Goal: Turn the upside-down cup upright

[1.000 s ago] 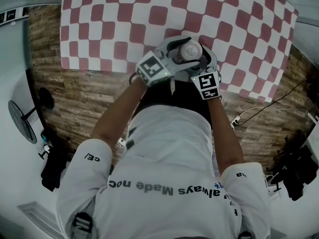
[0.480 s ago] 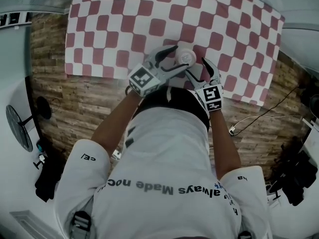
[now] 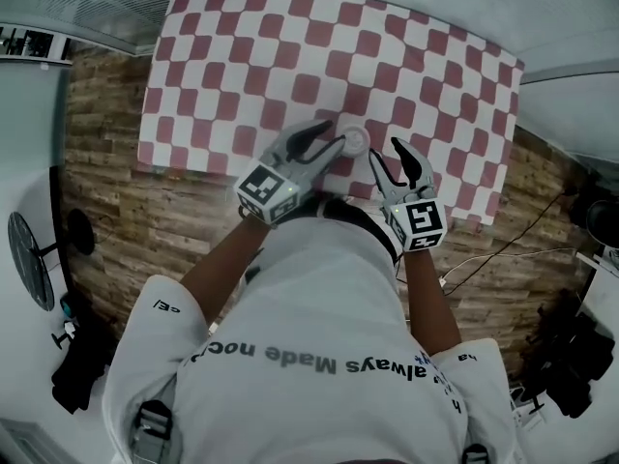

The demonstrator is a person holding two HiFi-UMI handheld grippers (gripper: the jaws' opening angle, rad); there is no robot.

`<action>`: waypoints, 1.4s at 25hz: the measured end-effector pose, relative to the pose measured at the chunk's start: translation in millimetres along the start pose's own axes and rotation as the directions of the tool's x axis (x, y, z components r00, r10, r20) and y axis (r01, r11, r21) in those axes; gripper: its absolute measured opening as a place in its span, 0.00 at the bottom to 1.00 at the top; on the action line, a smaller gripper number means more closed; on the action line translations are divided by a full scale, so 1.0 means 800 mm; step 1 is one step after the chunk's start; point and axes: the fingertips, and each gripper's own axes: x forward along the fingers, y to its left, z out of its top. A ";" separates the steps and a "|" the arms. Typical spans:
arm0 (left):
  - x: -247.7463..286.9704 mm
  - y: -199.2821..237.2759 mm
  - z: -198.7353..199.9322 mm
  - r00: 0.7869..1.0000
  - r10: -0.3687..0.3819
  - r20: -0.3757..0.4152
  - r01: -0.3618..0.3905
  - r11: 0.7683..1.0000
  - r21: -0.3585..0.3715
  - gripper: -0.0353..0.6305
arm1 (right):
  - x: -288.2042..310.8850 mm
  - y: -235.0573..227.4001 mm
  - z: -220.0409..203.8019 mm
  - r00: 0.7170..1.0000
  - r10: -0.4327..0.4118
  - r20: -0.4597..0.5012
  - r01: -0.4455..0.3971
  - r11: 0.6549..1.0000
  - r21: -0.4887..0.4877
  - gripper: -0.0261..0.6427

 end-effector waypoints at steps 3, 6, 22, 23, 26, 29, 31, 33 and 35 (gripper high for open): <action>-0.012 -0.013 0.035 1.000 0.022 0.019 -0.023 0.999 0.026 0.23 | -0.021 0.009 0.045 0.999 -0.012 0.049 0.012 1.000 -0.007 0.27; -0.021 -0.025 0.070 0.998 0.044 0.045 -0.046 0.998 0.044 0.22 | -0.040 0.016 0.086 0.996 -0.026 0.088 0.027 1.000 -0.014 0.24; -0.049 -0.070 0.151 0.989 0.103 0.110 -0.115 0.987 0.113 0.21 | -0.101 0.044 0.197 0.973 -0.070 0.220 0.083 0.995 -0.053 0.17; -0.049 -0.071 0.153 0.988 0.104 0.114 -0.117 0.986 0.116 0.21 | -0.104 0.043 0.199 0.972 -0.075 0.222 0.089 0.995 -0.054 0.17; -0.047 -0.074 0.157 0.987 0.104 0.122 -0.118 0.987 0.110 0.21 | -0.109 0.042 0.201 0.970 -0.086 0.225 0.102 0.993 -0.061 0.17; -0.044 -0.074 0.157 0.988 0.100 0.119 -0.114 0.987 0.114 0.21 | -0.108 0.041 0.203 0.969 -0.091 0.228 0.110 0.992 -0.068 0.17; -0.044 -0.074 0.156 0.988 0.102 0.116 -0.115 0.986 0.117 0.21 | -0.108 0.042 0.202 0.969 -0.092 0.228 0.110 0.992 -0.067 0.17; -0.044 -0.074 0.155 0.988 0.104 0.111 -0.117 0.986 0.116 0.21 | -0.109 0.043 0.200 0.969 -0.093 0.228 0.110 0.992 -0.066 0.17; -0.043 -0.075 0.154 0.989 0.102 0.110 -0.115 0.986 0.117 0.21 | -0.109 0.044 0.199 0.970 -0.094 0.226 0.111 0.992 -0.066 0.17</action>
